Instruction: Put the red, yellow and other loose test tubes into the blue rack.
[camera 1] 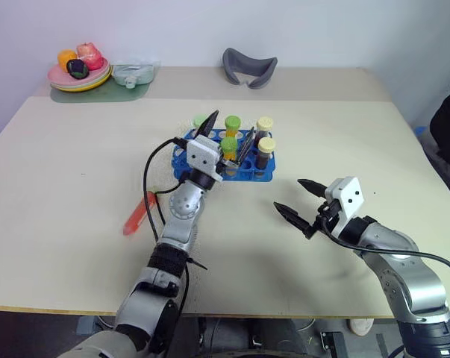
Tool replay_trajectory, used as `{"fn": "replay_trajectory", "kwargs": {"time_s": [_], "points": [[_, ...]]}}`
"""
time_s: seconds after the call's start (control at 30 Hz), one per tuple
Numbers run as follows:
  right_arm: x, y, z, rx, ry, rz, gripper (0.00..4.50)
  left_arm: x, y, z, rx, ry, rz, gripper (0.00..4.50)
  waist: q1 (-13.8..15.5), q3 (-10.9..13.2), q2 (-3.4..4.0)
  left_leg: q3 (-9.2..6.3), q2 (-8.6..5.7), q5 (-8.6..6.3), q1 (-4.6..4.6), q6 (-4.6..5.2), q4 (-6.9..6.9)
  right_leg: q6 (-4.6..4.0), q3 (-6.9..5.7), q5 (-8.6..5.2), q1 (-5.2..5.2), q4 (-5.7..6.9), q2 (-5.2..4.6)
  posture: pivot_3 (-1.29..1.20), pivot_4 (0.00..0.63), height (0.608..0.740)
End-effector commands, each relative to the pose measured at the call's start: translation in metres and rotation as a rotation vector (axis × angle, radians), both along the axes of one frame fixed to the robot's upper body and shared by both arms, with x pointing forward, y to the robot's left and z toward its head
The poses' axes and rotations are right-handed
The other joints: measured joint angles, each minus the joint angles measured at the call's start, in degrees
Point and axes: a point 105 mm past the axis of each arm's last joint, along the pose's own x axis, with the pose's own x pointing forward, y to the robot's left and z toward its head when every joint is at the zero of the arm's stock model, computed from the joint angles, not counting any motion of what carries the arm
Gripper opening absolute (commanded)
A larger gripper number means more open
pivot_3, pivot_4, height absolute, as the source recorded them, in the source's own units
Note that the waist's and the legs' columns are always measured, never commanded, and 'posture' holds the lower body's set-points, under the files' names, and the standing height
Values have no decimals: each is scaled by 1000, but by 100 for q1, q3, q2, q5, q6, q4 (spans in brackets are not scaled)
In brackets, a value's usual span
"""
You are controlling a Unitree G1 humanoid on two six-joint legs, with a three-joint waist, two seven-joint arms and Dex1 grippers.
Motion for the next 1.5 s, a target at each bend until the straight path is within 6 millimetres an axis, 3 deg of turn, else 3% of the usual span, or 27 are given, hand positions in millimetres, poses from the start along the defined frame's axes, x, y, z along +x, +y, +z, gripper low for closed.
{"fn": "replay_trajectory", "kwargs": {"time_s": [0.03,0.27,0.4,0.57,0.73,0.8,0.87,0.97,1.2,1.5], "points": [[-2,6,17,15,-61,25,4500,-21,11,38,-27,-72,-53,4322,0,0,0,0,1,0,0,0,0,0,0,0,0,1,0,0,150,735],[-2,7,16,17,-53,35,4500,-42,38,99,-17,-82,-58,4322,10,0,0,-6,-2,0,0,0,5,0,5,0,8,0,-4,0,150,735],[-1,7,15,16,-47,45,4500,-31,59,131,37,4,53,4322,4,1,-1,-7,0,0,0,0,4,0,5,0,6,2,0,0,150,735],[5,9,15,15,-46,57,4500,-13,97,138,80,253,225,4420,-10,0,0,-8,-2,0,1,0,1,0,5,0,4,0,0,0,150,735],[9,5,14,1,-48,62,4500,-14,110,106,230,588,269,4420,-7,3,-4,-8,-1,2,-2,-3,1,0,5,-1,0,3,0,0,150,735],[9,3,12,-24,-39,80,4500,-22,112,82,349,764,229,4420,-6,5,-7,-8,-2,2,-2,-3,1,0,6,-1,1,4,0,0,150,735],[4,3,10,-56,-7,145,4500,-29,130,48,499,949,239,4420,-23,5,-6,-7,-2,3,-2,-5,-1,0,6,-1,-3,5,1,0,150,735],[0,1,12,-89,17,207,4500,-39,149,20,584,1098,251,4420,-73,7,-1,-6,-1,5,3,-10,-9,-2,12,-3,-6,7,0,0,150,735],[2,1,13,-101,-1,211,4500,-53,158,-17,679,1251,248,4420,-16,16,-17,-10,-2,6,-1,-12,-2,-2,12,-3,-4,7,-6,0,150,735],[-5,8,8,-90,11,231,4500,-54,158,-39,679,1336,255,4420,1,16,-17,-9,-2,6,-2,-11,-2,-2,12,-3,-5,8,-6,0,150,735]]}}
